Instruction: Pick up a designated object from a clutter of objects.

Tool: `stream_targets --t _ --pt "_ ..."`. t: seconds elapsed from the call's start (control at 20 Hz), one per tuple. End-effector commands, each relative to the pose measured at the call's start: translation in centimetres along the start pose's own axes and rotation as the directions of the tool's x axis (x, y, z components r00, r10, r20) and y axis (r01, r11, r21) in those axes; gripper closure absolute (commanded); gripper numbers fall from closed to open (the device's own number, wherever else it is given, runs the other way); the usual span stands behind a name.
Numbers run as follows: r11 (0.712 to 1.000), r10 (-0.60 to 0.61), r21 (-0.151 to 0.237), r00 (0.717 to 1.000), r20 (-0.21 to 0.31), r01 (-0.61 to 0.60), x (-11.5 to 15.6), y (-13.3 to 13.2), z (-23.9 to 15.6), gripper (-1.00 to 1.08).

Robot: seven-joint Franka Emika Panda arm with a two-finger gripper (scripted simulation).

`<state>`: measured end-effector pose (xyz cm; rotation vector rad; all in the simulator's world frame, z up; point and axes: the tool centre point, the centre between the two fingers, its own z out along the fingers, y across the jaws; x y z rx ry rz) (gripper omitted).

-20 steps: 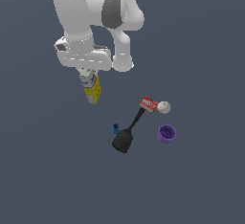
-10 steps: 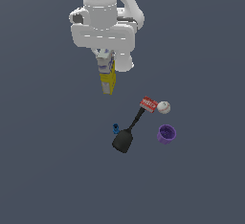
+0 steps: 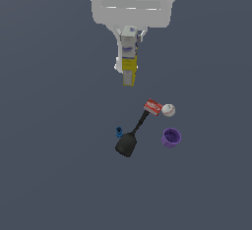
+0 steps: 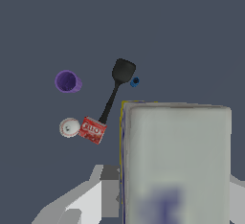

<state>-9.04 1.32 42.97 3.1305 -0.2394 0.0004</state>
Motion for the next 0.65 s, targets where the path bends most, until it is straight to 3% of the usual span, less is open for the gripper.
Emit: stream_targets --t 0.0,0.6 --pt "1.0 0.001 0.001 1.0 0.001 -0.001 0.1 -1.3 -1.3 1.08" --pt "1.0 0.002 0.002 1.0 0.0 -0.002 0.6 -3.4 -3.8 1.08"
